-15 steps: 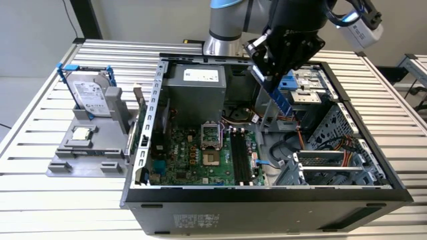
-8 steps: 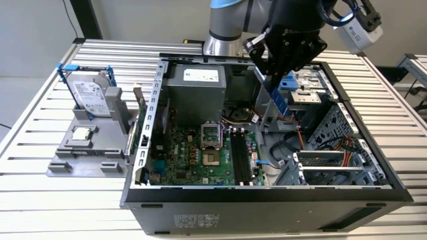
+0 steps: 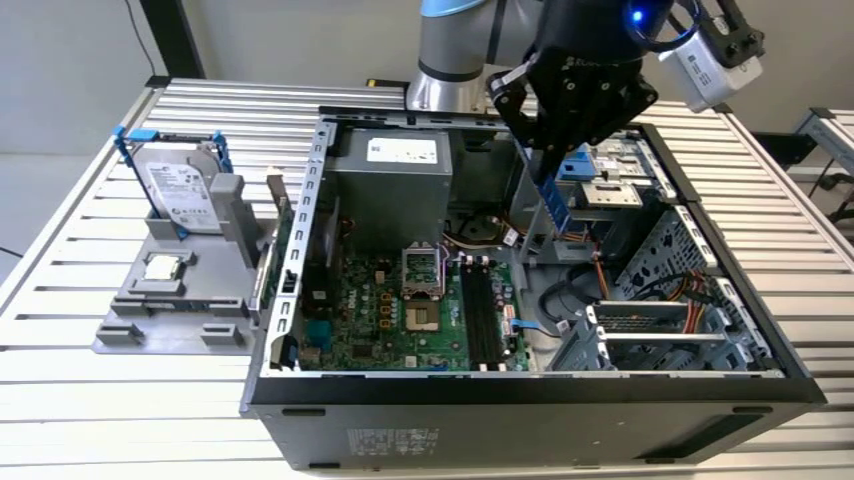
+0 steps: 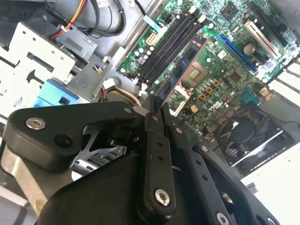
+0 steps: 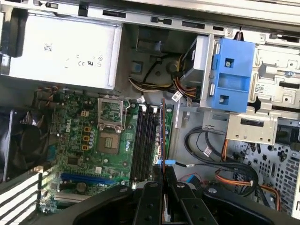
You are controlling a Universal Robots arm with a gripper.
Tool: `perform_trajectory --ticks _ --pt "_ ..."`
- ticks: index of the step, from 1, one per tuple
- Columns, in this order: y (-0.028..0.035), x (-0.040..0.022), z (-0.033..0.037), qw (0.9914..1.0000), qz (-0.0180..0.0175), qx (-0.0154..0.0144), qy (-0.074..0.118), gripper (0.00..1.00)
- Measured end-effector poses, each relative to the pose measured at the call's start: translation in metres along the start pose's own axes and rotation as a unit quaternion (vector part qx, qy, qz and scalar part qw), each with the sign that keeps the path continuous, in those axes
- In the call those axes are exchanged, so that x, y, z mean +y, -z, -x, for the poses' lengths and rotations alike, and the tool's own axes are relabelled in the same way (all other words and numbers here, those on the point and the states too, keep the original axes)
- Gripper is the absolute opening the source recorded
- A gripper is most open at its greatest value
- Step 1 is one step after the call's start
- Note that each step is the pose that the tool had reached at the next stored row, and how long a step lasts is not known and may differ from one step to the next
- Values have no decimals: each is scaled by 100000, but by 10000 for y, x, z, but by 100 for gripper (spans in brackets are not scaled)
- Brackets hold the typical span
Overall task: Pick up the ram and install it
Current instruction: 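Insert the ram into the slot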
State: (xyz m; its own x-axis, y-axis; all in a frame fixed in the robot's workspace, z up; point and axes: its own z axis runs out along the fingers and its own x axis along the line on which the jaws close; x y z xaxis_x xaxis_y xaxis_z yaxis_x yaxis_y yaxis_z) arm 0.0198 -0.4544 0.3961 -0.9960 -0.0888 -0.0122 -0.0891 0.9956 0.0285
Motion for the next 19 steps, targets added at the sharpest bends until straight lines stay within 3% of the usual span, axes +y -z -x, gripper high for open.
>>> perform_trajectory --ticks 6,12,19 --pt "0 0 0 99926 -48 -109 -3839 0" --pt "0 0 0 99730 -89 -210 -7346 0" --pt "-17 -1 4 99710 -98 -215 -7602 0"
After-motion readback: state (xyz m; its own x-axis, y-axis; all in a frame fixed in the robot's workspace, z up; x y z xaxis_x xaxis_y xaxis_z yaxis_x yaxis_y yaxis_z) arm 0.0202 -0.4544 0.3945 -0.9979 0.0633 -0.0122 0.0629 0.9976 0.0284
